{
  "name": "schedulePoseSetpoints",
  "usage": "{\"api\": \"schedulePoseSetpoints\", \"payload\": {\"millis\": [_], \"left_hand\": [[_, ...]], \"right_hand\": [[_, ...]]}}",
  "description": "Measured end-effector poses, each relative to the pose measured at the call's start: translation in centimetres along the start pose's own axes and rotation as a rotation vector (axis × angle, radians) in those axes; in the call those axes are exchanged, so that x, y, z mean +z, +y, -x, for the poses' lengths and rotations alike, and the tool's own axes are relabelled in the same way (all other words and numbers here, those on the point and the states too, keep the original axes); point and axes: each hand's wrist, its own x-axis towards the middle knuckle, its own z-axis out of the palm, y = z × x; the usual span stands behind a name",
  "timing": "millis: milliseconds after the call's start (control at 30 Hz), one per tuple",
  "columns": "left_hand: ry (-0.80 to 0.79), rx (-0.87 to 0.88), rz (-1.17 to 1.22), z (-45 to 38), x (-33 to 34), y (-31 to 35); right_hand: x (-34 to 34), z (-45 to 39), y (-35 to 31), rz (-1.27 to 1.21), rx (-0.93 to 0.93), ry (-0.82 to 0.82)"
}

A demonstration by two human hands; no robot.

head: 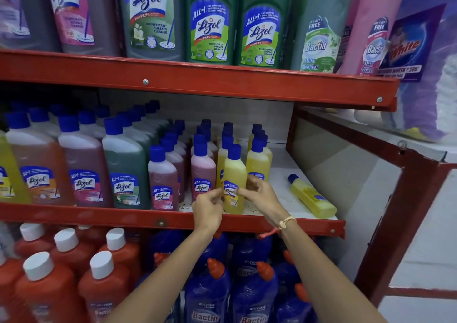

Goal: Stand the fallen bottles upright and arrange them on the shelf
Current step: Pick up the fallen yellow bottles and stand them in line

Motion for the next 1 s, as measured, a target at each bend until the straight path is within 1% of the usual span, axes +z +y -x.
{"api": "schedulePoseSetpoints", "payload": {"millis": [133, 200, 367, 433, 500, 567, 600, 667, 700, 733, 767, 833, 867, 900, 1000], "left_hand": [[0.024, 0.018, -0.022, 0.1, 0.0, -0.2], [0.045, 0.024, -0.033, 0.0, 0.1, -0.4], [0.1, 0.024, -0.055, 0.8, 0.2, 0.3], [0.146, 0.037, -0.048, 1.7, 0.3, 0.7], [0.192, 0.075, -0.039, 2.7, 0.9, 1.2], [0.145, 0.103, -0.037, 3.0, 2.1, 1.6], [0.072, 0.098, -0.033, 2.9, 3.1, 1.8], [-0.109, 0.048, -0.005, 2.1, 5.6, 2.5], [-0.177, 0.024, -0.015, 1.6, 7.1, 2.8], [-0.226, 0.002, -0.033, 1.2, 8.4, 3.2], [-0.265, -0.019, -0.036, 0.7, 9.9, 3.4], [-0.327, -0.082, -0.026, 0.0, 13.0, 3.7], [-0.361, -0.125, -0.034, -0.4, 14.2, 3.6], [-0.382, -0.159, -0.043, -0.6, 15.6, 3.5], [-0.37, -0.23, -0.135, -1.4, 18.6, 3.0]], "right_hand": [[-1.0, -0.8, 0.1, -0.044, 0.007, -0.102], [-1.1, -1.3, 0.3, -0.05, 0.004, -0.113], [-1.0, -1.6, 0.7, -0.028, -0.027, -0.069], [-1.2, -1.1, 0.6, -0.051, -0.025, -0.037], [-2.5, -0.8, 0.2, -0.062, -0.029, 0.063], [-4.6, -0.3, -0.1, -0.009, -0.046, 0.23], [-5.8, -0.3, 0.0, 0.06, -0.036, 0.332], [-9.2, -0.8, 0.7, 0.321, 0.034, 0.546], [-11.0, -1.1, 1.1, 0.45, 0.101, 0.599], [-12.4, -1.3, 1.3, 0.576, 0.182, 0.589], [-13.6, -1.5, 1.5, 0.685, 0.276, 0.529], [-15.4, -1.7, 1.8, 0.83, 0.431, 0.342], [-15.9, -1.8, 1.9, 0.834, 0.47, 0.25], [-16.3, -1.9, 2.0, 0.796, 0.489, 0.193], [-17.0, -2.2, 2.0, 0.591, 0.54, 0.179]]}}
